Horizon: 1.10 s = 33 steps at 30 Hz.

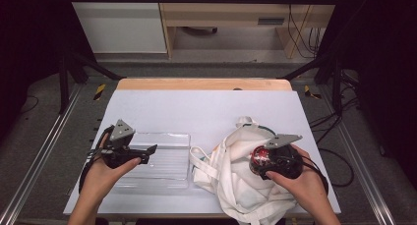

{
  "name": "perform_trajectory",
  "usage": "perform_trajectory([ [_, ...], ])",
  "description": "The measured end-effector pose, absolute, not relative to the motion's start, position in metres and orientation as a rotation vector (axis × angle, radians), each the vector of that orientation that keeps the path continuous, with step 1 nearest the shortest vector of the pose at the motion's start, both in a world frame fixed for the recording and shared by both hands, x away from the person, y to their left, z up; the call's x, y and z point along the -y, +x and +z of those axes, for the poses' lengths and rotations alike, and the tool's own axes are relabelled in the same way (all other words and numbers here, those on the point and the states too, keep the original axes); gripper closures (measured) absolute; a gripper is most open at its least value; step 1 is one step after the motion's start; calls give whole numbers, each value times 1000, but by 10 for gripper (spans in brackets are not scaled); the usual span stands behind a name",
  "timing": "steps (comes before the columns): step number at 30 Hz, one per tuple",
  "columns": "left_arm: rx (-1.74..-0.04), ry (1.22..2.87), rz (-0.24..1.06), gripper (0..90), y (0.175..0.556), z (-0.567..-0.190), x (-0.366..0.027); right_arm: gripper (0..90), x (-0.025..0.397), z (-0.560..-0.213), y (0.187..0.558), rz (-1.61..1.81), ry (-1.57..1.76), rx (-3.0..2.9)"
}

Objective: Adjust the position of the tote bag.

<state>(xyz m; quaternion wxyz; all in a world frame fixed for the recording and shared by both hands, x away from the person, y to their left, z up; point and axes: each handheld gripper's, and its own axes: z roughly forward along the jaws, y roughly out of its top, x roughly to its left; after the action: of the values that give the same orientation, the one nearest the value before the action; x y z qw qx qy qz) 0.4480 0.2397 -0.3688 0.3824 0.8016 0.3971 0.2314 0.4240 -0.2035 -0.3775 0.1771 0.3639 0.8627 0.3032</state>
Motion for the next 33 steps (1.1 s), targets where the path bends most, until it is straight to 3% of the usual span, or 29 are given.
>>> perform_trajectory([
  [33,-1033,2055,593,48,450,-375,-255,260,187,-329,441,811,984,-2444],
])
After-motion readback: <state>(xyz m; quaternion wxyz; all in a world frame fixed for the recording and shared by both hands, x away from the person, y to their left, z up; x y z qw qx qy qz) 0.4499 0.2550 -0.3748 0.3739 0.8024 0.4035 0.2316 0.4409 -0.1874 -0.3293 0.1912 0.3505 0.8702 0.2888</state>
